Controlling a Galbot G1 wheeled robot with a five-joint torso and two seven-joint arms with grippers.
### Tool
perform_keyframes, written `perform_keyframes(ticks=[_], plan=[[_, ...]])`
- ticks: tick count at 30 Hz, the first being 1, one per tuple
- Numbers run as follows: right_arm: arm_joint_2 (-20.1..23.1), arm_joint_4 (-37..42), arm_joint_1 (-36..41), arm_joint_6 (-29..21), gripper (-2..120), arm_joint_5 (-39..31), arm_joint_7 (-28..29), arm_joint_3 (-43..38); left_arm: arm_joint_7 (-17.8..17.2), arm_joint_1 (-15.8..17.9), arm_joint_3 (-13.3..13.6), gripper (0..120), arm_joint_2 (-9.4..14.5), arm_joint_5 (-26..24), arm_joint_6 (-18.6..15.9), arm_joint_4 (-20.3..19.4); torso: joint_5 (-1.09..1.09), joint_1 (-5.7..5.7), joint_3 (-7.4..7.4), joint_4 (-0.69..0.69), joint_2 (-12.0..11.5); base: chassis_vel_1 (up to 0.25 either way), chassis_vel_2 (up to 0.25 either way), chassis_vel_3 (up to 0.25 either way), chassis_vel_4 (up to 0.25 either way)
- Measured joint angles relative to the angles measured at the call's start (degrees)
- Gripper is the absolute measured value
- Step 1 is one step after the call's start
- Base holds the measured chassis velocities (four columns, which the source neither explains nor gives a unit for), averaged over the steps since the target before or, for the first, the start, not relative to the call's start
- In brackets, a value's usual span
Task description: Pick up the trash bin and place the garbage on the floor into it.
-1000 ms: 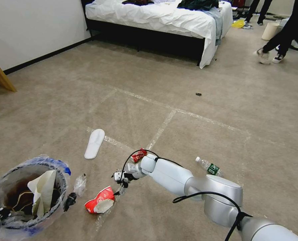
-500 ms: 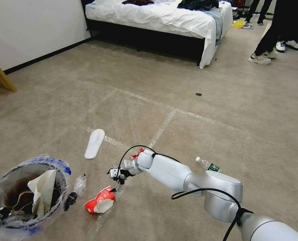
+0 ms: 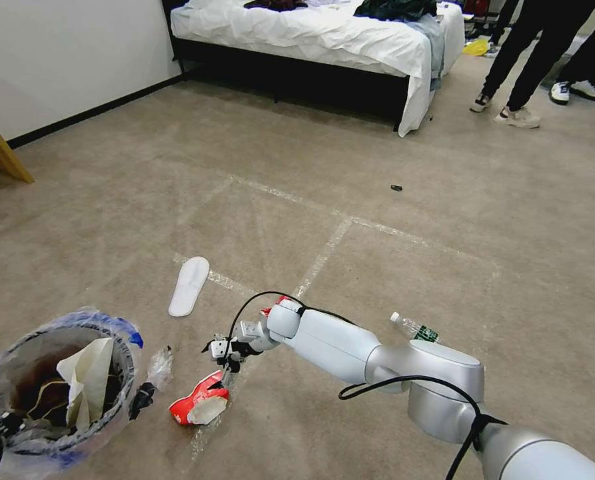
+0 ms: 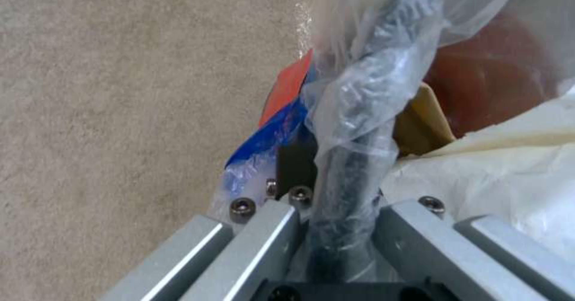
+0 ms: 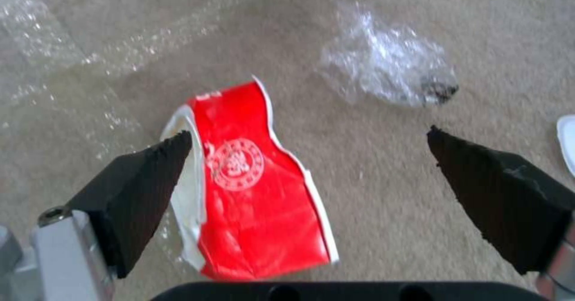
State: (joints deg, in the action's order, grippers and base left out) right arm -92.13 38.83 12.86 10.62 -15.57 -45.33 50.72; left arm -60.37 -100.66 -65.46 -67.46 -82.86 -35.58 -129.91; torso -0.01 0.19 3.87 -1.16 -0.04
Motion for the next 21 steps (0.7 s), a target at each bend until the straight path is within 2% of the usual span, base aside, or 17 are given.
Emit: perform_keyframes(ticks=[21], plan=[[0.0,0.5,2.6,-0.3,100,-6.6,1.4,4.3,-0.1,0.5,1.0,0,-0.9,0.8,0.1,-0.6,0.01,0.00,0.00,0.00,0.0,0.000,0.000,0.000,0.000]])
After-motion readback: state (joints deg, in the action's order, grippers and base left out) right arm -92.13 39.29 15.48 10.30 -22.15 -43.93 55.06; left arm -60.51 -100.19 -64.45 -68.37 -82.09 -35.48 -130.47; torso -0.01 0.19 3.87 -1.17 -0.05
